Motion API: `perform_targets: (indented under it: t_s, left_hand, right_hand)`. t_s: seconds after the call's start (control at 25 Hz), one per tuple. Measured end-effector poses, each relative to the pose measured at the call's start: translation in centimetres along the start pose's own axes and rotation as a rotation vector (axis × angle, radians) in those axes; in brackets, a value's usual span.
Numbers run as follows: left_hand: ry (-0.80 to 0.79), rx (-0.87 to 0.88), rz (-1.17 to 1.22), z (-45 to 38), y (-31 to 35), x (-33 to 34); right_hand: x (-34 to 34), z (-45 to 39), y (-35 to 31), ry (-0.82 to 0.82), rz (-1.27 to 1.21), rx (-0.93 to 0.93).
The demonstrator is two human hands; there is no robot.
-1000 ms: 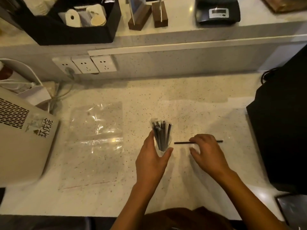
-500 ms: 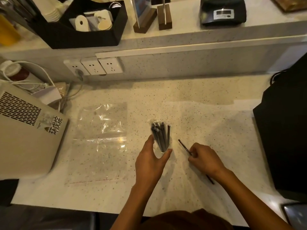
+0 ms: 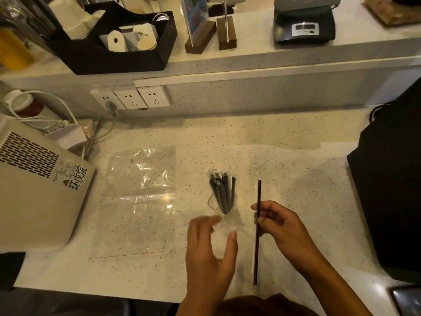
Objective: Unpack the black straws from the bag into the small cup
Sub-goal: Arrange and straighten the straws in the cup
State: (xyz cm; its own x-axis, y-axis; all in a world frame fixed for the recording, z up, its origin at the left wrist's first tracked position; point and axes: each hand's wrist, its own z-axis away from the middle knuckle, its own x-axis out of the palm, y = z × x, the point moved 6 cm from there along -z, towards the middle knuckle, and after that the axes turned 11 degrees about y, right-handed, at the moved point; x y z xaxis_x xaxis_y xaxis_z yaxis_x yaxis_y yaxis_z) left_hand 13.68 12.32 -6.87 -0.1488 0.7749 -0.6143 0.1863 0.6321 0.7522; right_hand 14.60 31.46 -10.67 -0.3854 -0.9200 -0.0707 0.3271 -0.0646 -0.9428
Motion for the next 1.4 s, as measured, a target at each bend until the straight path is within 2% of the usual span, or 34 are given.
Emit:
perform_targets:
  t_s: [0.12,0.2,0.32,0.44,0.56,0.68,0.84,0.96,1.08,1.4]
  left_hand:
    - [-0.275,-0.196,0.118,2.5,0.5,1.0]
    - [-0.361,-0.338,0.234,3.1,0.5,1.5]
    - [-0.326,-0.455,0.352,2.7,0.0,0.9]
    - [-0.341,-0.451,0.368,2.0,-0.3,-0.1]
    - [-0.338,-0.413,0.336,1.2,-0.8,-1.8]
    - [-0.185,-0.428,0.398,-0.4,-0.8,-4.3]
    - [0.026,-0.472,0.602,-2.1,-0.4,-7.3]
    - [0.057,-0.429,0.659,-2.4,0.8,-8.1]
    - [0.062,-0.39,0.653,-2.3,1.6,-8.4]
    - [0.055,-0.388,0.653,-1.8,0.9,-8.4]
  right_hand:
    - [0.5,0.5,-1.0,-0.014,-0.042,-0.047]
    - [1.1,0.7,-1.7,0.002,-0.074,-0.073]
    - [1.8,0.8,-2.3,0.076,-0.145,-0.074]
    - [1.0,0.2,-3.3,0.196,-0.264,-0.04]
    - [-0.5,-0.7,-4.3,0.253,-0.247,-0.072]
    - [-1.5,-0.3,-4.0,0.222,-0.298,-0.056]
    - [-1.7,1.2,-1.4,0.143,-0.415,0.119]
    - [-0.8,2.4,0.7,0.06,-0.499,0.26]
    - [-0.5,3.0,1.5,0.046,-0.5,0.324]
    - [-1.8,3.5,0.4,0.068,-0.564,0.244]
